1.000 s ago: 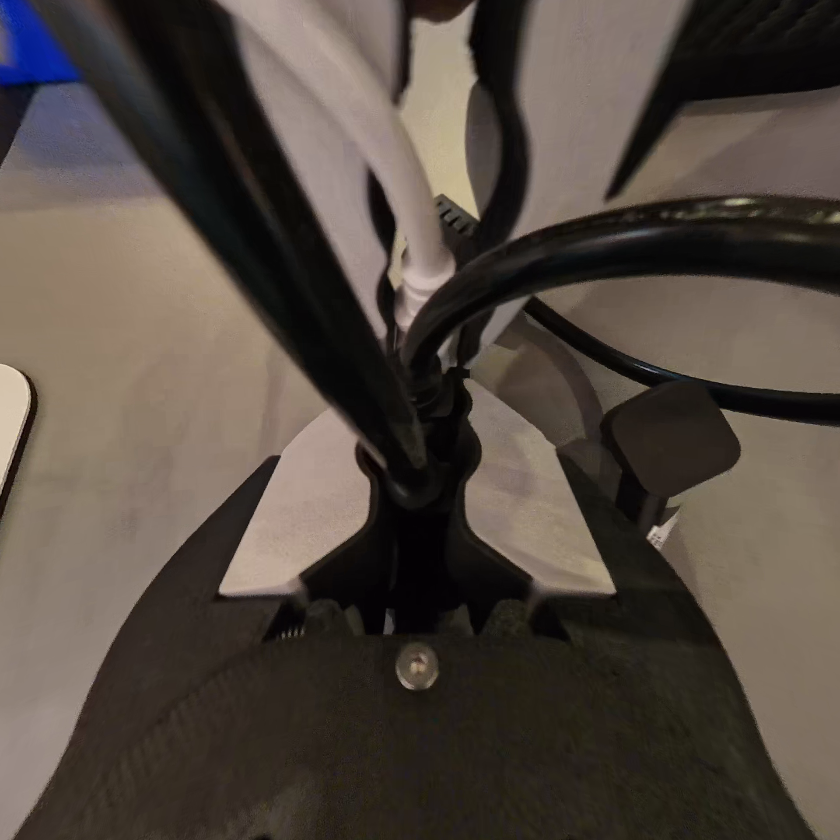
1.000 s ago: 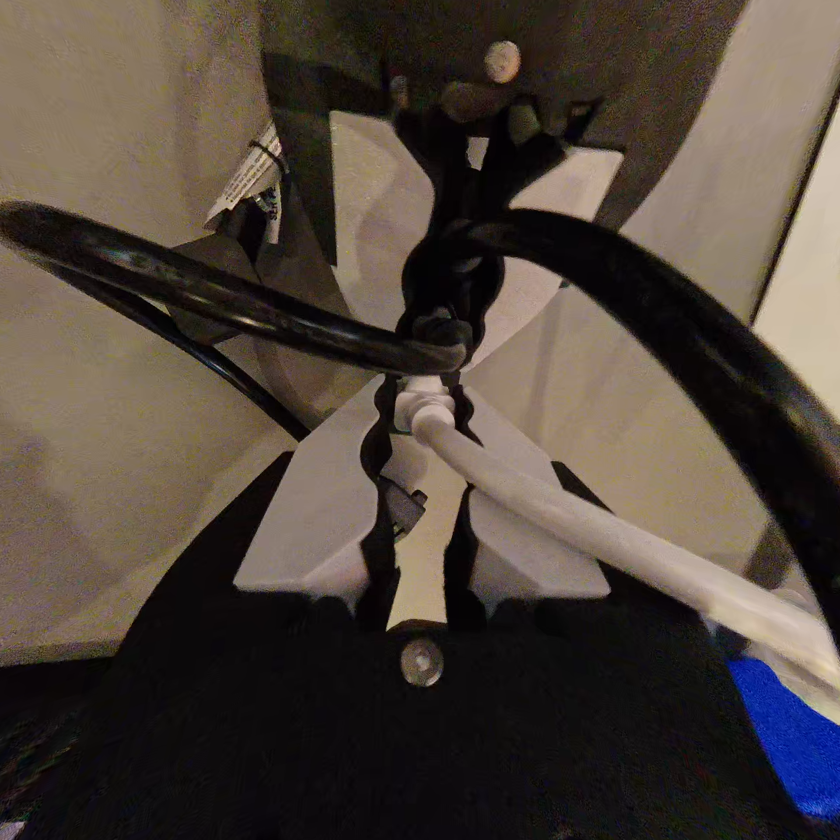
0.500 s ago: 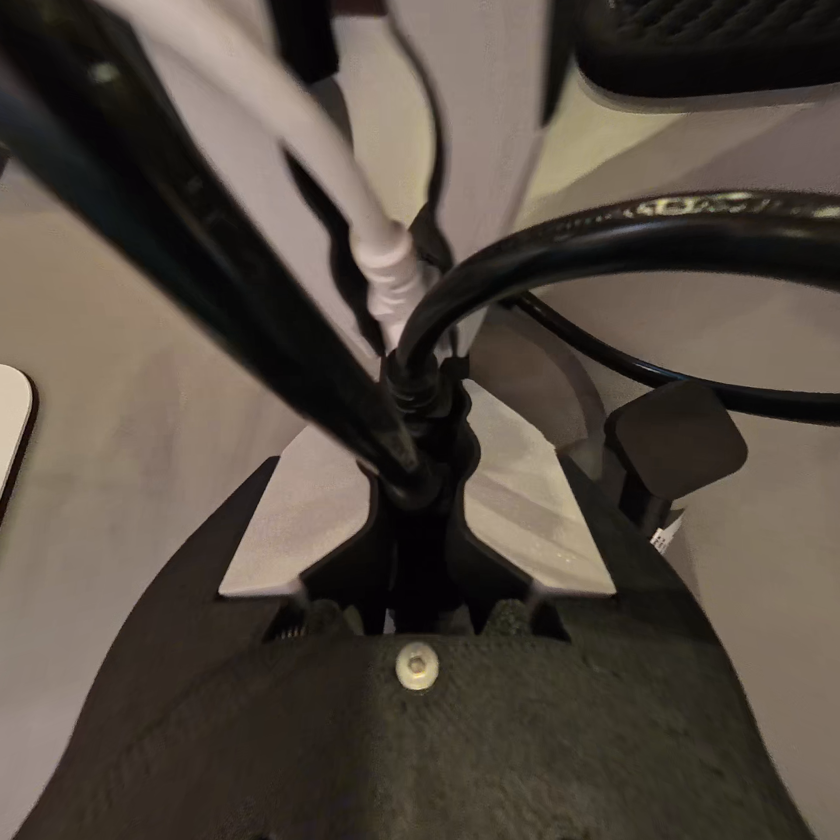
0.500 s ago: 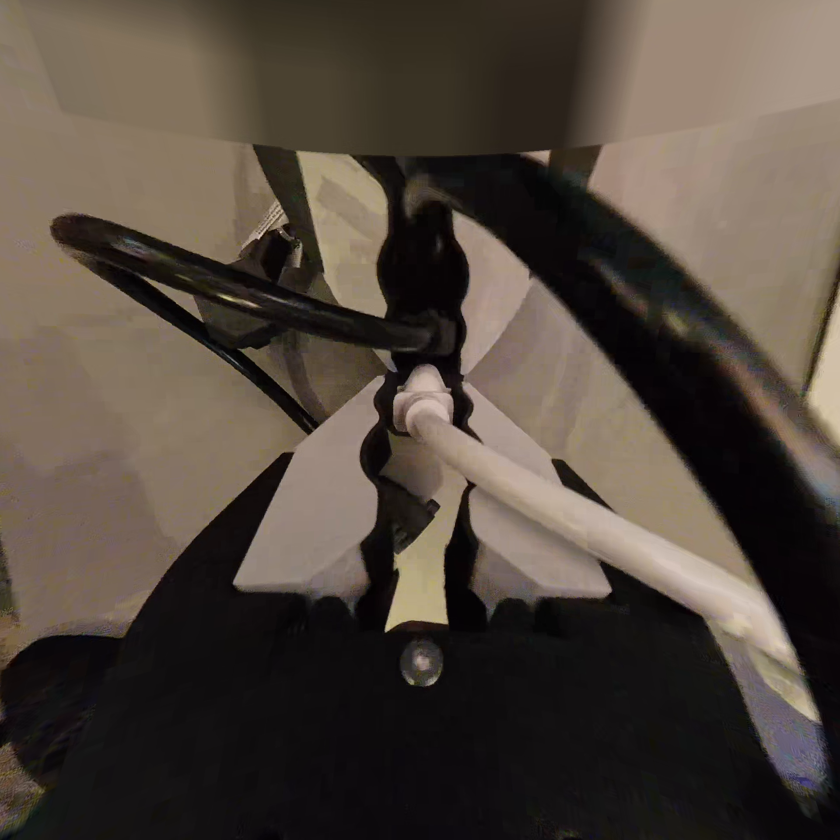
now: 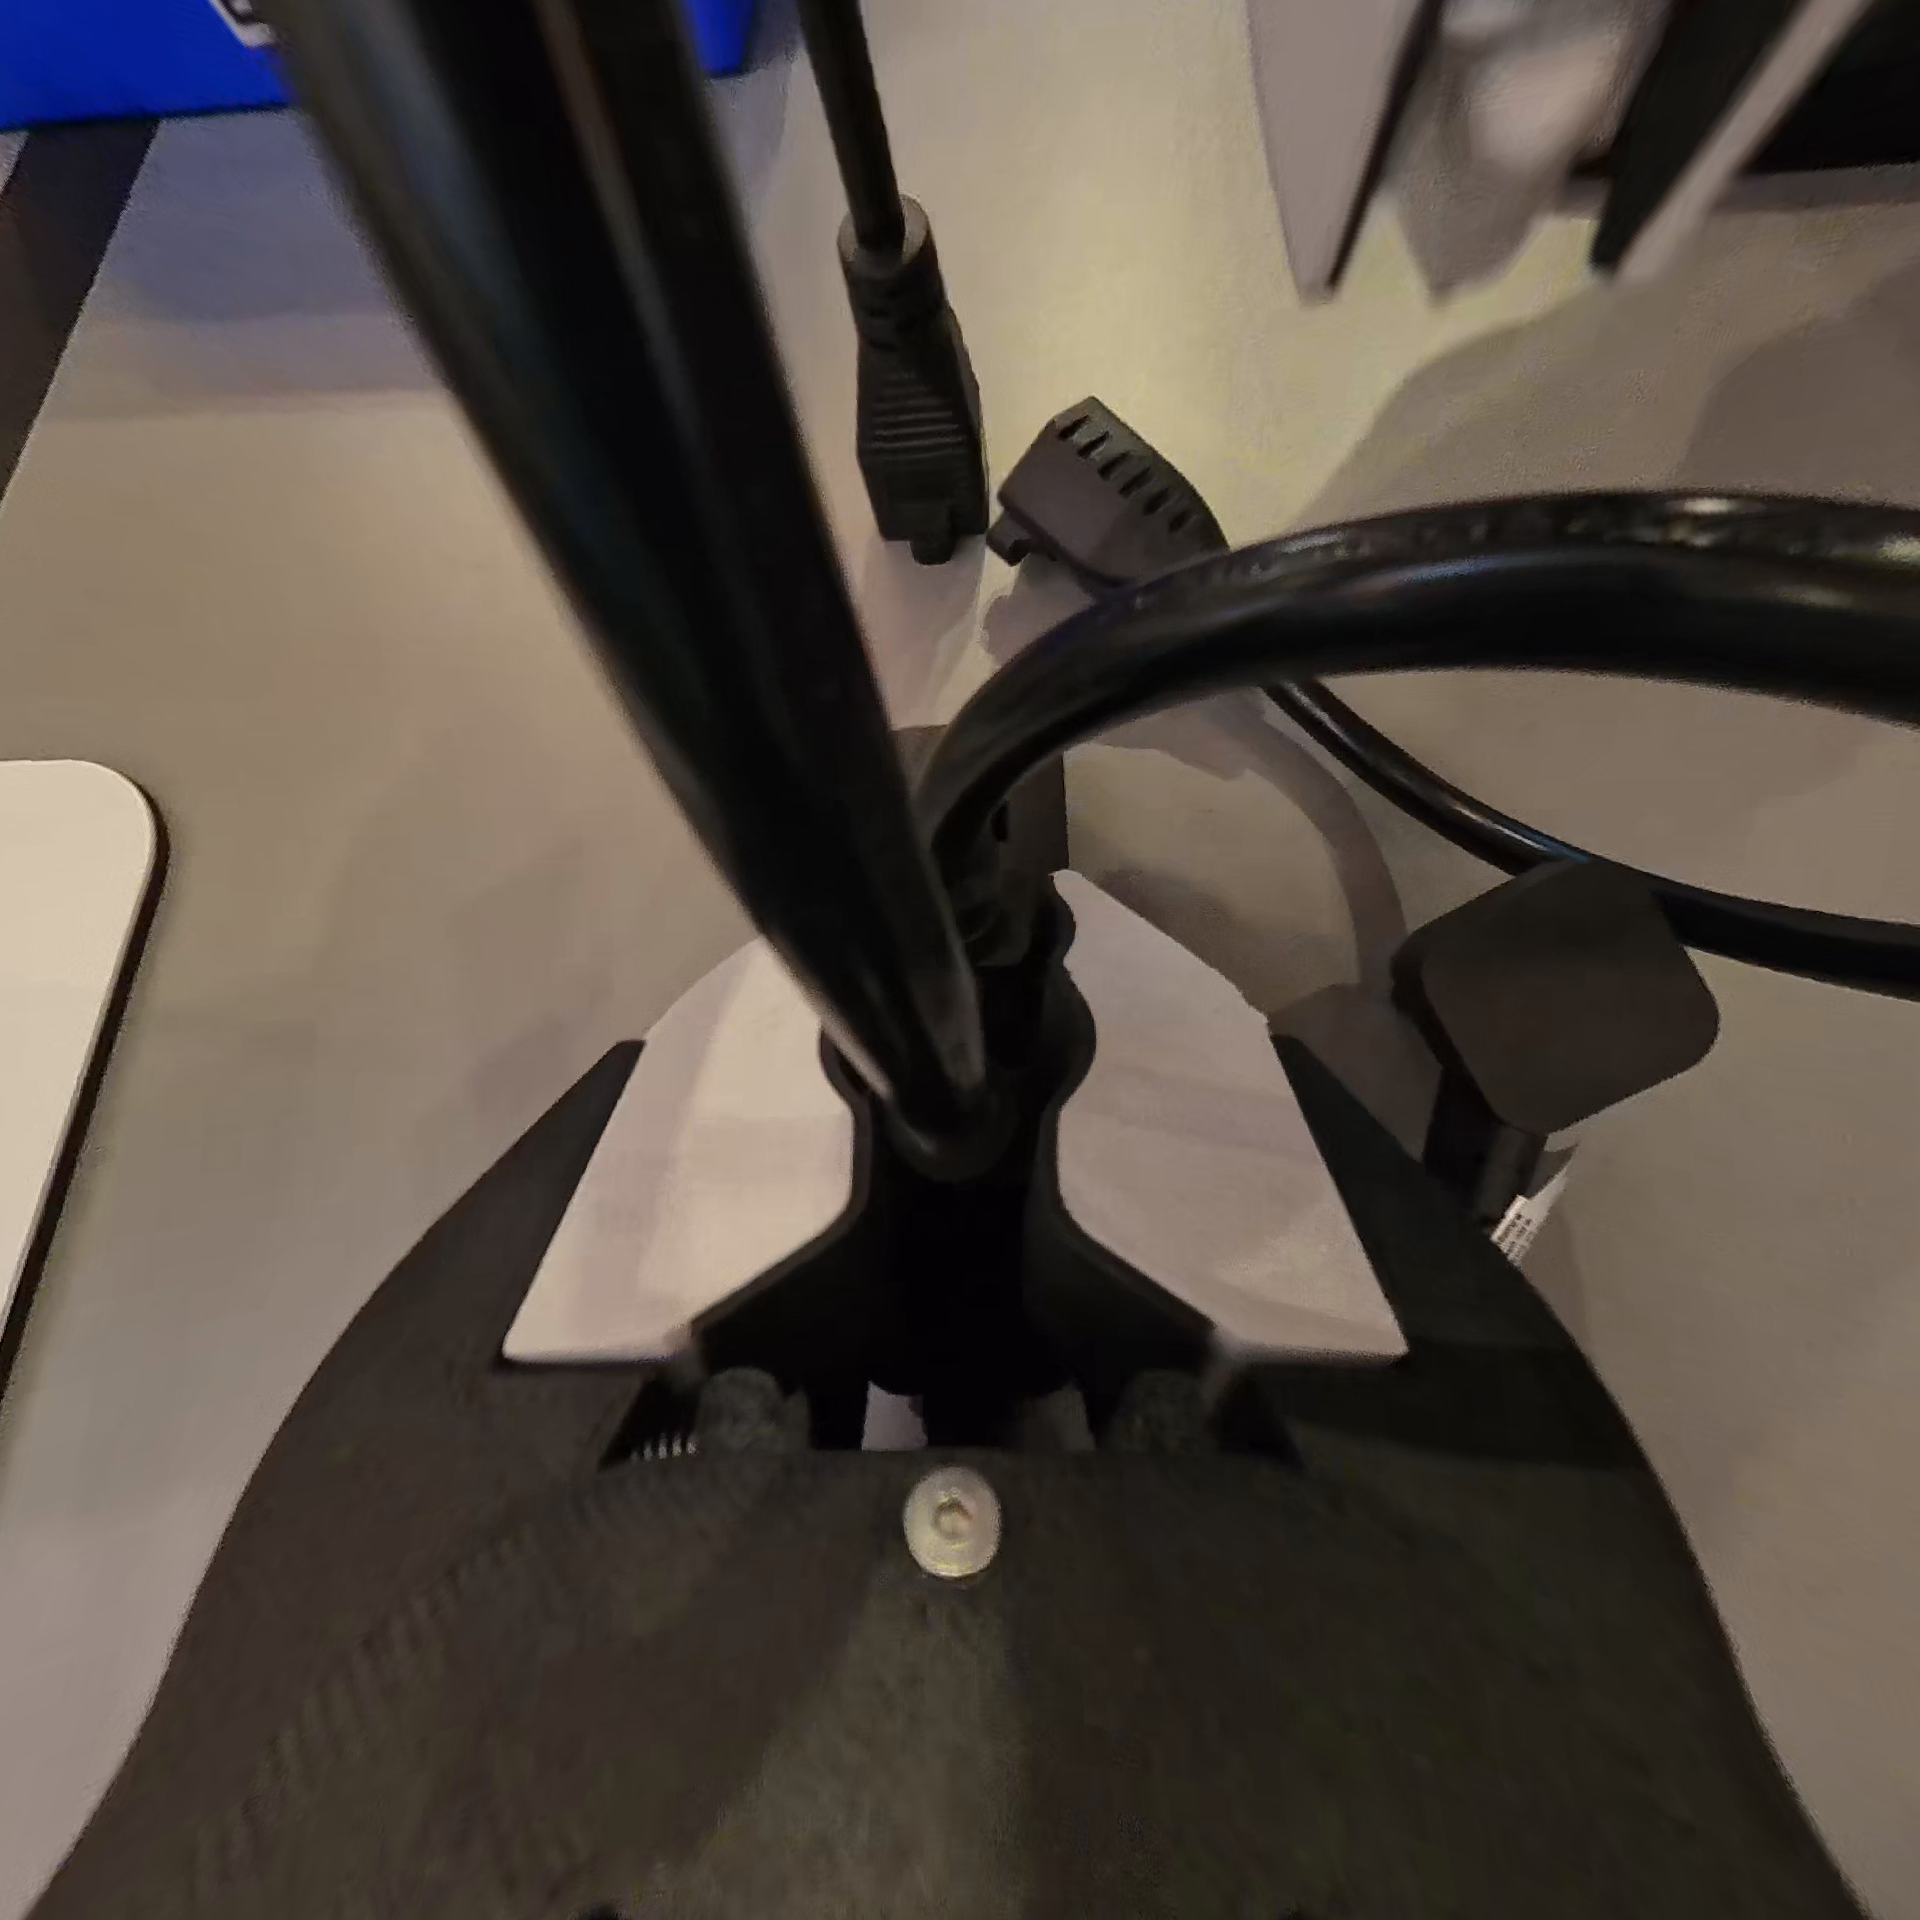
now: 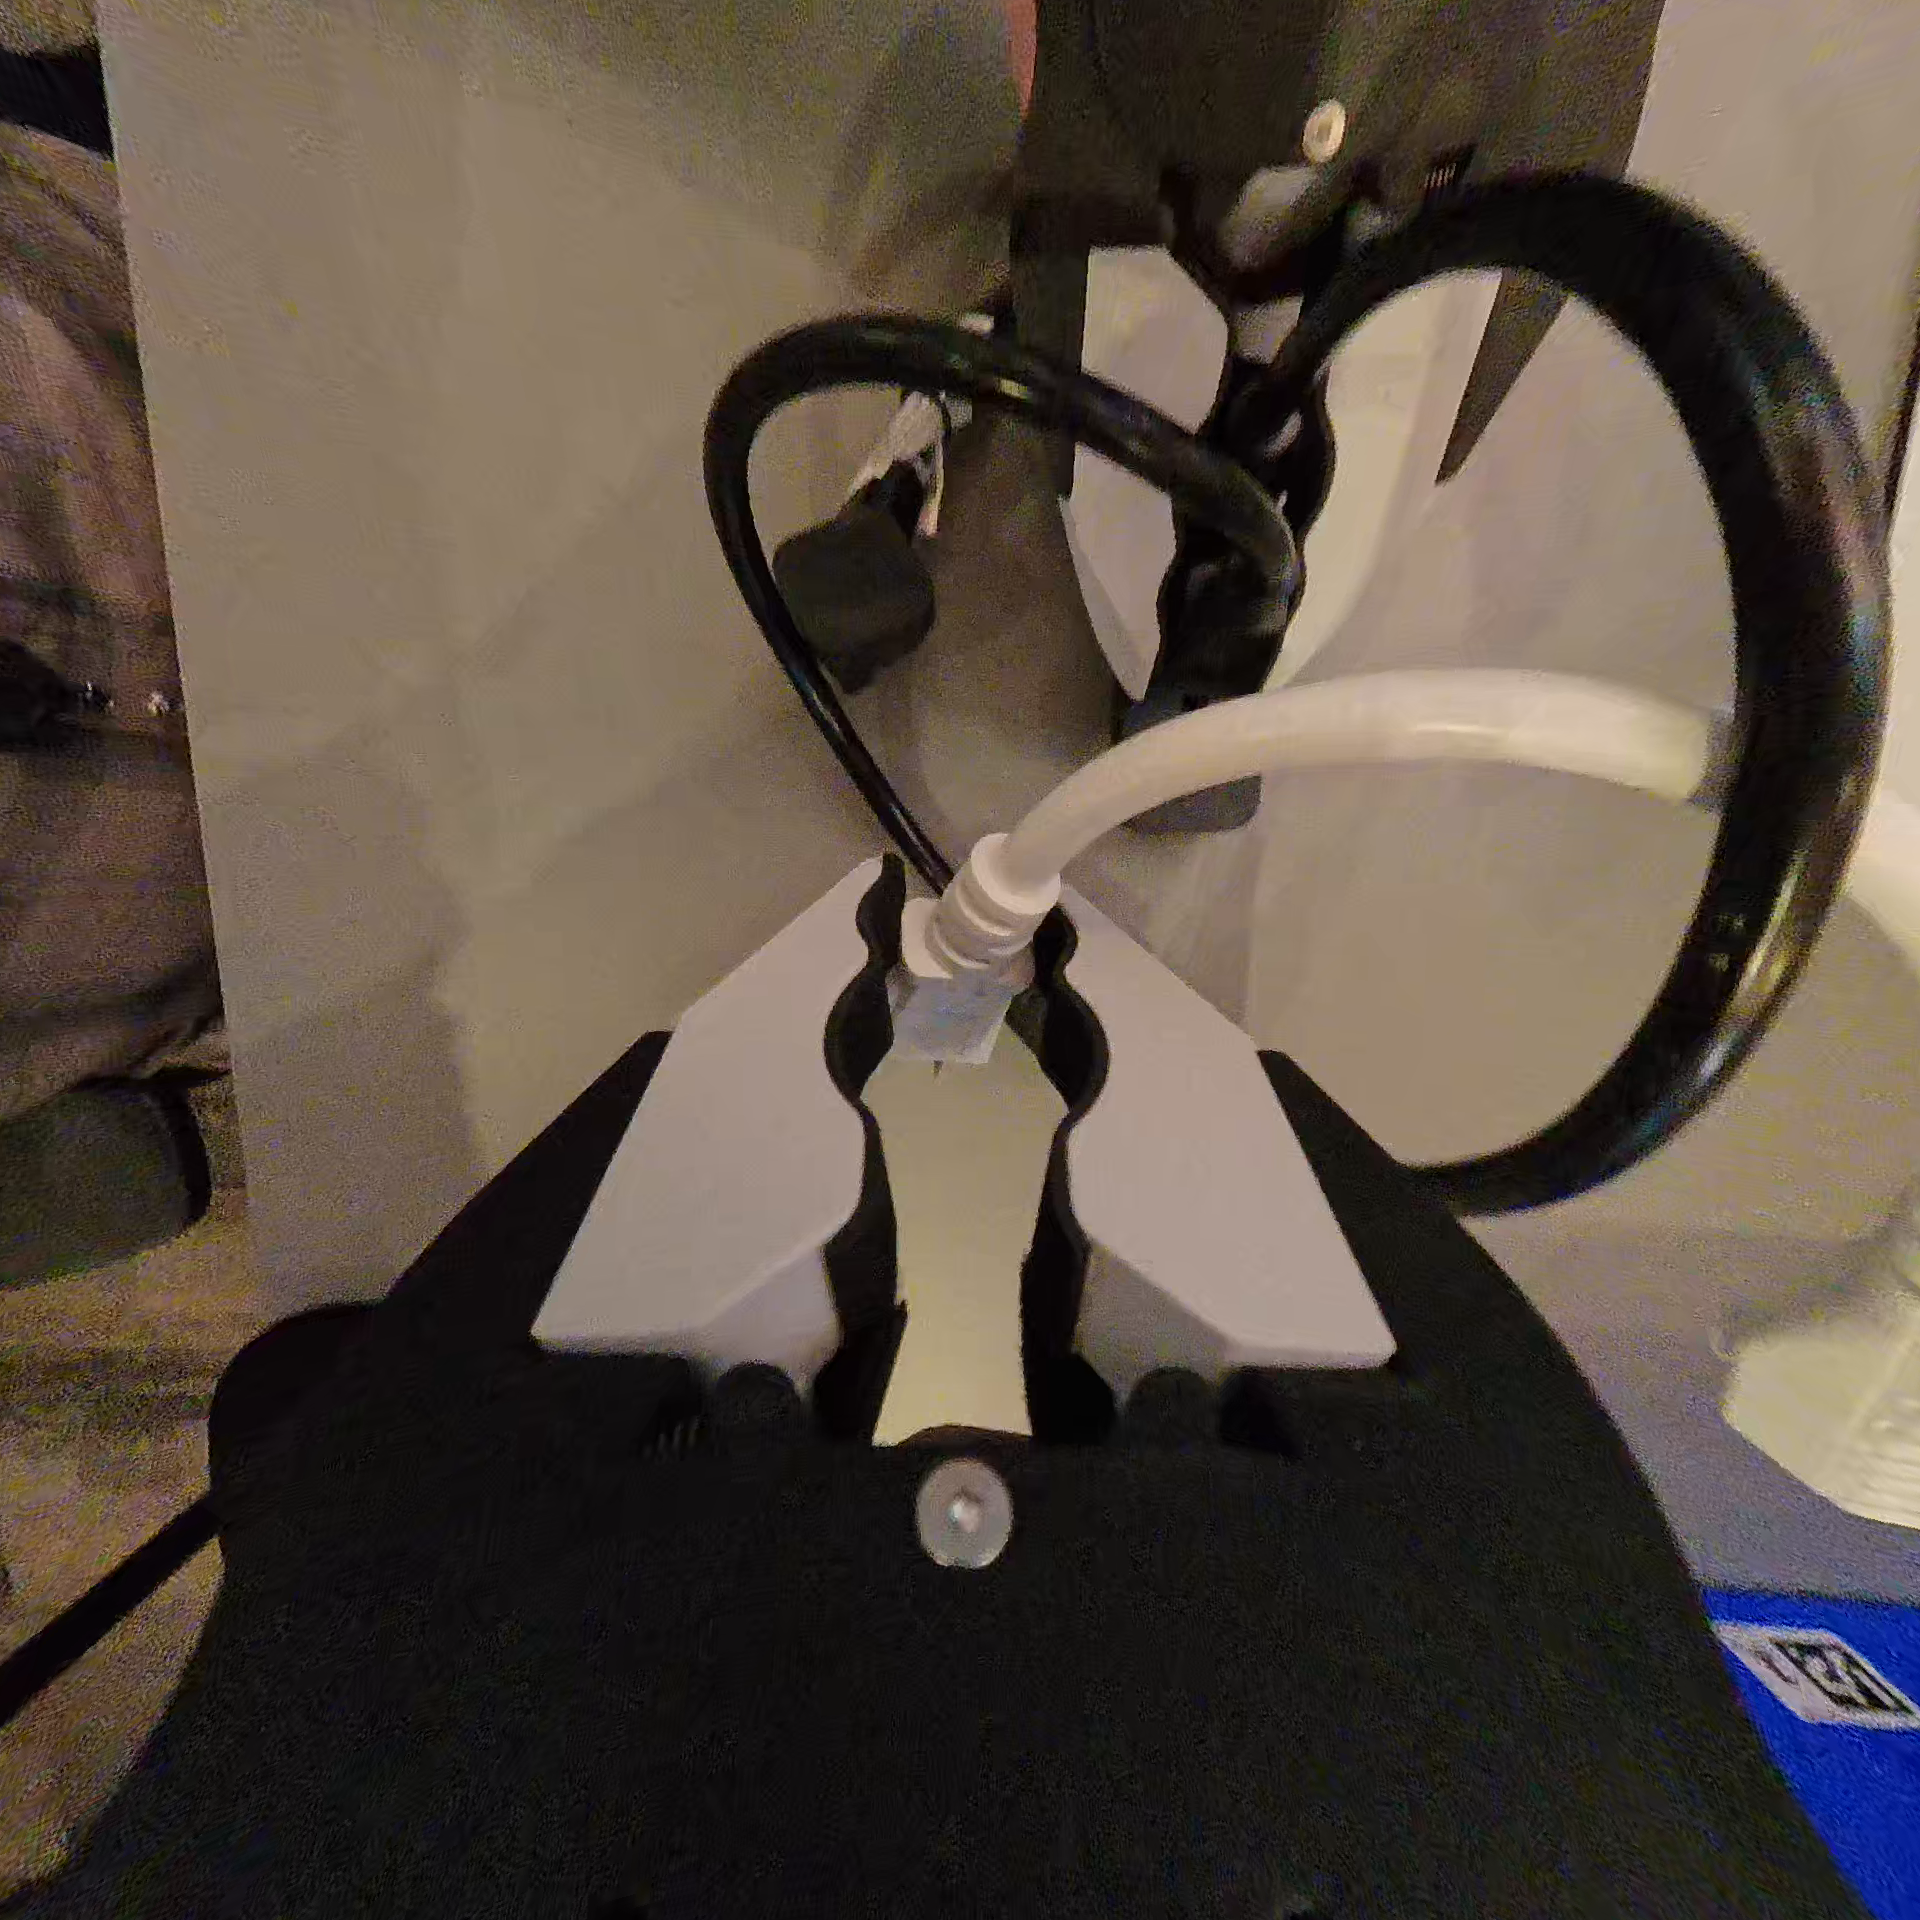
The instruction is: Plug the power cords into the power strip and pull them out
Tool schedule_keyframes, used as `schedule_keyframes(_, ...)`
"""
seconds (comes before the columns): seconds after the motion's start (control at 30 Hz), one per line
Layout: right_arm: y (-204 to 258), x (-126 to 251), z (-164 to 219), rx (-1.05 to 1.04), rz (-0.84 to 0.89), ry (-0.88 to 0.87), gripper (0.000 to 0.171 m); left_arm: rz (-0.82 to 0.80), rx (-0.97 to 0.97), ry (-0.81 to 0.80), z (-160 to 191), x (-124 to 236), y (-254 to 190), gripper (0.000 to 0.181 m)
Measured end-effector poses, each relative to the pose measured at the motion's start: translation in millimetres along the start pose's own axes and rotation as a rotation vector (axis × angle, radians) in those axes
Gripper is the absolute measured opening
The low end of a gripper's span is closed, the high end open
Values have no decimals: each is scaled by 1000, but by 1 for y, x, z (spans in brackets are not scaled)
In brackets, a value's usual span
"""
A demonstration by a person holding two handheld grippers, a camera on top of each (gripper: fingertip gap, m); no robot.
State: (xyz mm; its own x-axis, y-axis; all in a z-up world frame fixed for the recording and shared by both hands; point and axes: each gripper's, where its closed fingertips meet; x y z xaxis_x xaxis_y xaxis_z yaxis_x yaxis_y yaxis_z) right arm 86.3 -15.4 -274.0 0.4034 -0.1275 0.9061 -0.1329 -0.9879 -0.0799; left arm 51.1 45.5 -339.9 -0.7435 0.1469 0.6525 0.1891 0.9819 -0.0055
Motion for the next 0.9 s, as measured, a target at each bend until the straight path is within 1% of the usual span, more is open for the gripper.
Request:
schedule_keyframes(0.07, -2, 9, 22, 20, -11, 93, 22, -1, 7, 6, 2, 2, 1, 27)
schedule_keyframes(0.2, 0, 25, 46, 44, -62, 181, 22, -9, 20, 15, 5, 6, 4, 27)
schedule_keyframes(0.3, 13, 31, 63, 97, -114, 254, 22, -20, 34, 15, 8, 9, 9, 27)
schedule_keyframes(0.43, 51, 25, 84, 258, -217, 389, 22, -42, 73, 10, 11, 13, 17, 26)
schedule_keyframes(0.5, 62, 17, 93, 373, -220, 484, 22, -44, 75, 7, 11, 12, 17, 26)
schedule_keyframes(0.63, 67, 0, 108, 549, -177, 710, 22, -49, 88, -1, 11, 12, 19, 26)
schedule_keyframes(0.67, 72, -2, 107, 599, -189, 725, 22, -54, 88, 3, 11, 12, 19, 26)
schedule_keyframes(0.7, 81, -3, 103, 630, -217, 703, 22, -58, 85, 5, 11, 12, 19, 26)
schedule_keyframes(0.73, 91, -1, 96, 622, -244, 663, 22, -59, 87, 2, 11, 12, 19, 26)
schedule_keyframes(0.8, 94, 4, 80, 594, -219, 543, 22, -54, 91, -6, 11, 13, 19, 26)
schedule_keyframes(0.9, 84, 28, 76, 508, -175, 430, 22, -49, 93, -13, 11, 12, 19, 26)
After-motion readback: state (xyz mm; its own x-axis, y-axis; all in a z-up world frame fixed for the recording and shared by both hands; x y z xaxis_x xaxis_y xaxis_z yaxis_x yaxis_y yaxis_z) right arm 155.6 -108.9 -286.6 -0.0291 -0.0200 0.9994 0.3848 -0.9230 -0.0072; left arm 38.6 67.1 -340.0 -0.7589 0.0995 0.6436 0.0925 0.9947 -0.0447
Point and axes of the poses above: each gripper's, where its closed fingertips meet, x back along the fingers, z out of its underside, y = z × x across the jaws, and after that the axes turned 7 degrees about z, right-handed
